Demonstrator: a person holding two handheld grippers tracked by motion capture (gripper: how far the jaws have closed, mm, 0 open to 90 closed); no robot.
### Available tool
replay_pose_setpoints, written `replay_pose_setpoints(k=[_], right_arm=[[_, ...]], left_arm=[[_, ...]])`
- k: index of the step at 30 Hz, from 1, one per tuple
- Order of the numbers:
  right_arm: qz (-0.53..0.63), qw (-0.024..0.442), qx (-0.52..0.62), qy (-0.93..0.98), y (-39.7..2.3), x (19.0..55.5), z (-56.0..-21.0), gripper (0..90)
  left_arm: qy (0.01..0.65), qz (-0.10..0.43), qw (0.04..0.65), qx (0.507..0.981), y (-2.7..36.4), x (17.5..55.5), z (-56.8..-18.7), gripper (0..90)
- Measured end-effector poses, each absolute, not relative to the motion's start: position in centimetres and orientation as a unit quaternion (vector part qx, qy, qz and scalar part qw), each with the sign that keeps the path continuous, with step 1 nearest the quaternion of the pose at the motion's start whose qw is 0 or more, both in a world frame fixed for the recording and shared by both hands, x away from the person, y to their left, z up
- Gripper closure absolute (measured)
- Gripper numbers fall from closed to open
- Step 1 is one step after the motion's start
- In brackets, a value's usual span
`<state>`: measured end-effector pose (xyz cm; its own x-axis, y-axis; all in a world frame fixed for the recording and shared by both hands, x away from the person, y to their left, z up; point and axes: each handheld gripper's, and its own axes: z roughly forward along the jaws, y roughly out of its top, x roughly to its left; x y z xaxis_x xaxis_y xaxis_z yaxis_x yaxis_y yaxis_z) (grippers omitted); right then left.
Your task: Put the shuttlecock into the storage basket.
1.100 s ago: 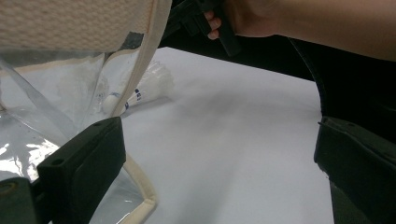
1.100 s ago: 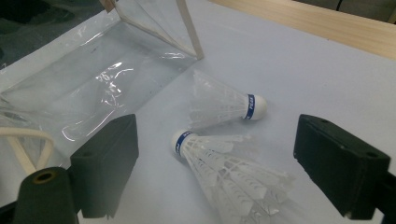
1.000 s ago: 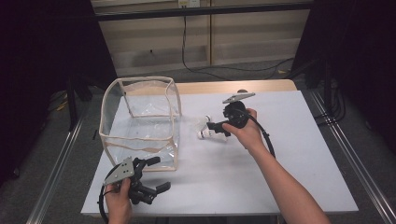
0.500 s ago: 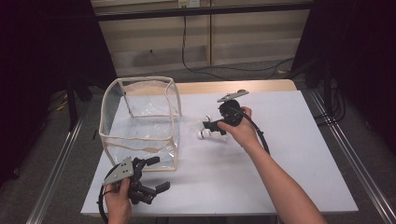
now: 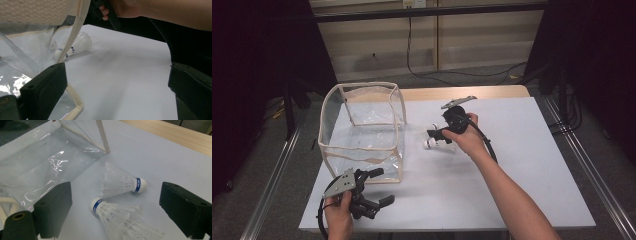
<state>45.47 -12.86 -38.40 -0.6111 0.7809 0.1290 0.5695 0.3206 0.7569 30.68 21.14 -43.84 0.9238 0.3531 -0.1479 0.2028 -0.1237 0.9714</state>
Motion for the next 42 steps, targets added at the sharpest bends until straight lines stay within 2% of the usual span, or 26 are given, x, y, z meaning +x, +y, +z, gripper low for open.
replay_pose_setpoints(k=[17, 42], right_arm=[[0.392, 0.136, 0.424, 0.805, -12.0, 46.5, -39.3, 11.4], [0.375, 0.141, 0.421, 0.814, -10.7, 47.3, -40.3, 7.4]], left_arm=[[0.187, 0.058, 0.635, 0.748, 21.1, 30.7, -43.9, 2.3], [0.188, 0.059, 0.633, 0.748, 21.2, 30.7, -44.0, 2.3]])
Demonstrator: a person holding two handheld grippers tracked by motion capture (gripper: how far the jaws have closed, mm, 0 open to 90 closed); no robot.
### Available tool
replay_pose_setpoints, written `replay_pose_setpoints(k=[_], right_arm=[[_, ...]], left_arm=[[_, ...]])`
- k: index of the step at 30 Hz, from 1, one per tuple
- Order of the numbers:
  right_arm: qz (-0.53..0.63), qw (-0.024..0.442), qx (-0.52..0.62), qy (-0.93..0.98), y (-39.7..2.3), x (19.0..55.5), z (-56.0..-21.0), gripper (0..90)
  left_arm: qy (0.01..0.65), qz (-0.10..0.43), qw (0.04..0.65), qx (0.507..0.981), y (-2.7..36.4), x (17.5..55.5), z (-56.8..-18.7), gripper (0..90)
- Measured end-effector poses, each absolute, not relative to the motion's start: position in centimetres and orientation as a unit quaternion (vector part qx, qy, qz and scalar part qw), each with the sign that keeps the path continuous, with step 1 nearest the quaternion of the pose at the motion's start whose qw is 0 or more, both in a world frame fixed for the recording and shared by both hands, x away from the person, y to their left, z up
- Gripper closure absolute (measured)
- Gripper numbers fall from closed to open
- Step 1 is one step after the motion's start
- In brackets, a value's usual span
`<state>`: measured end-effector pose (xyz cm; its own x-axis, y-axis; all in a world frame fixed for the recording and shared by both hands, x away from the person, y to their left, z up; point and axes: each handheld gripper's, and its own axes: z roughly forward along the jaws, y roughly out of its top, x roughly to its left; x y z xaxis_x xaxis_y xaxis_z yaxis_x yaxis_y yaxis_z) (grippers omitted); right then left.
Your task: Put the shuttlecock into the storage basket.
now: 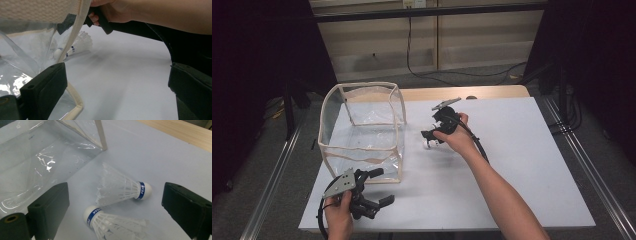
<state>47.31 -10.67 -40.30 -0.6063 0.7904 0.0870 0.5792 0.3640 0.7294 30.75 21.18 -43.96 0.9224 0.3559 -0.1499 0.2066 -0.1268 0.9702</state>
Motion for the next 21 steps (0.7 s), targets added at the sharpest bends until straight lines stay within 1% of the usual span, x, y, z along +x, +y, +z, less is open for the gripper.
replay_pose_setpoints(k=[2, 8, 14, 21], right_arm=[[0.372, 0.142, 0.423, 0.814, -10.5, 47.4, -40.4, 7.2], [0.363, 0.146, 0.426, 0.816, -9.9, 47.6, -40.4, 12.0], [0.356, 0.15, 0.421, 0.821, -9.4, 47.6, -40.5, 20.5], [0.336, 0.17, 0.42, 0.825, -8.7, 47.5, -40.9, 28.0]], left_arm=[[0.188, 0.058, 0.634, 0.748, 21.2, 30.8, -44.0, 2.3], [0.189, 0.059, 0.634, 0.747, 21.2, 30.7, -44.0, 2.3], [0.188, 0.06, 0.635, 0.747, 21.3, 30.7, -43.9, 2.3], [0.188, 0.06, 0.635, 0.747, 21.3, 30.7, -43.9, 2.3]])
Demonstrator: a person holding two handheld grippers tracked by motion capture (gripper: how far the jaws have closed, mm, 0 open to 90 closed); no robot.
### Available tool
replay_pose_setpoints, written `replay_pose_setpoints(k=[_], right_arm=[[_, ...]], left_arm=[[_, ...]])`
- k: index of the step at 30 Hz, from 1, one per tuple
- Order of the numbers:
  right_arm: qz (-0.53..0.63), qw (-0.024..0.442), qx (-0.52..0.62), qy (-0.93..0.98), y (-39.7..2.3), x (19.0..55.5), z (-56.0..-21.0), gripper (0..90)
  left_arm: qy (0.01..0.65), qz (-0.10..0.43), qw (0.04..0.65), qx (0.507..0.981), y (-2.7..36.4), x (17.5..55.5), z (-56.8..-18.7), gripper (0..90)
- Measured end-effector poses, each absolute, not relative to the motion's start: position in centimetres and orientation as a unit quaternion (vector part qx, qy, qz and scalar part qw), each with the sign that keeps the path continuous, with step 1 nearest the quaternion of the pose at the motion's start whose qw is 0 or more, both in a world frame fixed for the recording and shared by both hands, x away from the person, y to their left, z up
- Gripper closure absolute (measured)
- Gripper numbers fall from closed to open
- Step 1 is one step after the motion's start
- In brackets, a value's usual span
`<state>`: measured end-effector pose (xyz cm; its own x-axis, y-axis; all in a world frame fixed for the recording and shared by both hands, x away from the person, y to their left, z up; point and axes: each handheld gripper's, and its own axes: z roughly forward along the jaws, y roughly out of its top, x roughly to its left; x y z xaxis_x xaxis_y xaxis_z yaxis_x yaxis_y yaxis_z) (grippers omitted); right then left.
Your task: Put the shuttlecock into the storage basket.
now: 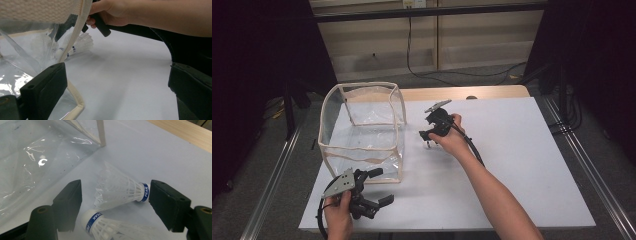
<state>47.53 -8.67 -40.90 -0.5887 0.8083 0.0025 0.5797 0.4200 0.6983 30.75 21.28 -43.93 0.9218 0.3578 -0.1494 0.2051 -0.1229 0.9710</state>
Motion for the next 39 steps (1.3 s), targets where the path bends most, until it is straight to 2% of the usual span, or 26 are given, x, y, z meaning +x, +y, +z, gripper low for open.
replay_pose_setpoints(k=[13, 26, 39], right_arm=[[0.322, 0.182, 0.417, 0.831, -8.1, 47.7, -41.4, 44.6], [0.321, 0.176, 0.418, 0.831, -8.5, 48.0, -41.3, 69.6], [0.333, 0.183, 0.435, 0.816, -9.9, 48.4, -40.5, 82.2]], left_arm=[[0.188, 0.059, 0.635, 0.747, 21.3, 30.8, -44.0, 2.3], [0.188, 0.057, 0.634, 0.748, 21.2, 30.8, -44.0, 2.3], [0.188, 0.057, 0.636, 0.747, 21.2, 30.8, -44.0, 2.3]])
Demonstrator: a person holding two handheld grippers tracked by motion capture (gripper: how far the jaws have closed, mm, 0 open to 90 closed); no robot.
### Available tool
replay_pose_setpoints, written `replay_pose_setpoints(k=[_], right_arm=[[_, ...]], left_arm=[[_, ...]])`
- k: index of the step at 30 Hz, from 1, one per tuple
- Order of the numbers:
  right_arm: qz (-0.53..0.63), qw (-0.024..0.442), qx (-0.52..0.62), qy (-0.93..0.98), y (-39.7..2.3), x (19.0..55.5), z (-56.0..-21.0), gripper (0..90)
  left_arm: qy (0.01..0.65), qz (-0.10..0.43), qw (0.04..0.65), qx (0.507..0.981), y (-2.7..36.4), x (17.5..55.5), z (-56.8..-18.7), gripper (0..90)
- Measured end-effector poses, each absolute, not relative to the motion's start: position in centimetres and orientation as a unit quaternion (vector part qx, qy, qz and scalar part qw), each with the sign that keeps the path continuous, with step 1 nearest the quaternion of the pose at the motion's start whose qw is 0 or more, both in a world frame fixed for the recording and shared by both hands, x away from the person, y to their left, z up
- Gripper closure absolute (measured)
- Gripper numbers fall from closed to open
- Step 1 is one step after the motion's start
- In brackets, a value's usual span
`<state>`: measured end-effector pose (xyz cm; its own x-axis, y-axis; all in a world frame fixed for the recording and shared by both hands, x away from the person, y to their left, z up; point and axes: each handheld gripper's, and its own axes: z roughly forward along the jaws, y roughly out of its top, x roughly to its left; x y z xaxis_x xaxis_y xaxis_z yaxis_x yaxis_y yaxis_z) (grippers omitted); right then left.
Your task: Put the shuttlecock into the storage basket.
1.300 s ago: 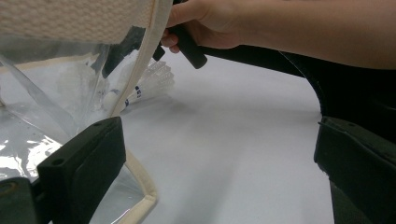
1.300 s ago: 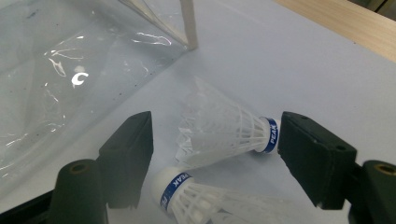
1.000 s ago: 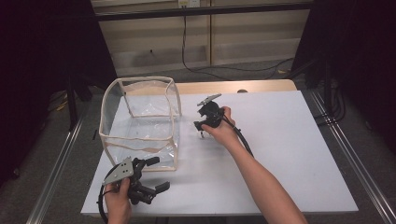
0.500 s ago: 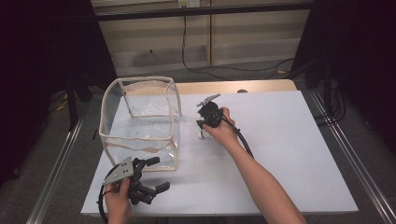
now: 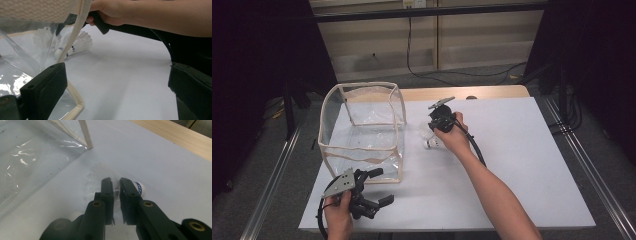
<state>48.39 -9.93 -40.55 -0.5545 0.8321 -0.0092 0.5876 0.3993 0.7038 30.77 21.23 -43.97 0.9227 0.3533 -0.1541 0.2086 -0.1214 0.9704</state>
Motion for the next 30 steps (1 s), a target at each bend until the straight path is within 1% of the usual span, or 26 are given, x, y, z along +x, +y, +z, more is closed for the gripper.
replay_pose_setpoints(k=[11, 22, 30], right_arm=[[0.346, 0.189, 0.459, 0.796, -11.8, 48.8, -40.0, 90.0], [0.366, 0.184, 0.472, 0.781, -12.9, 48.7, -39.2, 90.0], [0.379, 0.181, 0.481, 0.77, -14.6, 48.5, -38.2, 90.0]], left_arm=[[0.188, 0.057, 0.636, 0.746, 21.2, 30.8, -44.0, 2.3], [0.188, 0.058, 0.636, 0.746, 21.3, 30.8, -44.0, 2.3], [0.188, 0.056, 0.635, 0.748, 21.2, 30.8, -44.0, 2.3]])
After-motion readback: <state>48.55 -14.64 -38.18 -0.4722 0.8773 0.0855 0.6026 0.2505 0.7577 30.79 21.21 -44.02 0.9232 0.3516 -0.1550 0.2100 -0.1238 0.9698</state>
